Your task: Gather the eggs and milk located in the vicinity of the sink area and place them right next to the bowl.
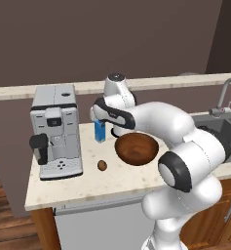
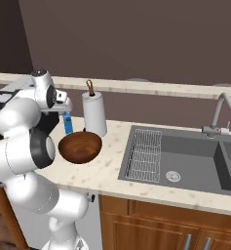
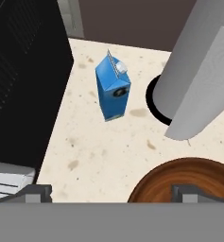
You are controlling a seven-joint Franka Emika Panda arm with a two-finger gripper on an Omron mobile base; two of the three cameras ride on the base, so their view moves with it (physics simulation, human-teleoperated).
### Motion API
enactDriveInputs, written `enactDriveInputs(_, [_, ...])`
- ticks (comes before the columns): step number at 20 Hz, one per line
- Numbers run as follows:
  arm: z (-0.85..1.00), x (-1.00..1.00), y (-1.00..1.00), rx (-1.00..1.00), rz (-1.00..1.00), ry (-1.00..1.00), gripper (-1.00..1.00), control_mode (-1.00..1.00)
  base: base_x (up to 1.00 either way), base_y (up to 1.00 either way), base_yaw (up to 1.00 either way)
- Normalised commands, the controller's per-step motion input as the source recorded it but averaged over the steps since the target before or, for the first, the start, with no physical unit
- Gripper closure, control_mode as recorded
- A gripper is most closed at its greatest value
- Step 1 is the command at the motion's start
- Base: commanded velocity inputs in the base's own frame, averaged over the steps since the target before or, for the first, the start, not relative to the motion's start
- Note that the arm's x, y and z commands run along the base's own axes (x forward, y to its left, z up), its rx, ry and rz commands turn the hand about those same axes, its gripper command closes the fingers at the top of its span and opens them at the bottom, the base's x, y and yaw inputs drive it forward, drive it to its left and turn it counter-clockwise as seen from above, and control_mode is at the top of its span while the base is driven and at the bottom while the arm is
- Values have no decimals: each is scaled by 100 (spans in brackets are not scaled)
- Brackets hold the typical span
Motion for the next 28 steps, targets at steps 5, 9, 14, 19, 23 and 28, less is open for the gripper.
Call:
enactDriveInputs(5, [-11, 11, 0, 0, 0, 0, -100, -100, 0, 0, 0])
enactDriveInputs(9, [-8, 9, 0, 0, 0, 0, -100, -100, 0, 0, 0])
enactDriveInputs(14, [-5, 10, 0, 0, 0, 0, -100, -100, 0, 0, 0])
enactDriveInputs(19, [-5, 16, 0, 0, 0, 0, -100, -100, 0, 0, 0])
enactDriveInputs(23, [-8, 13, 3, 0, 0, 0, -100, -100, 0, 0, 0])
enactDriveInputs(28, [-7, 14, 4, 0, 0, 0, -100, -100, 0, 0, 0])
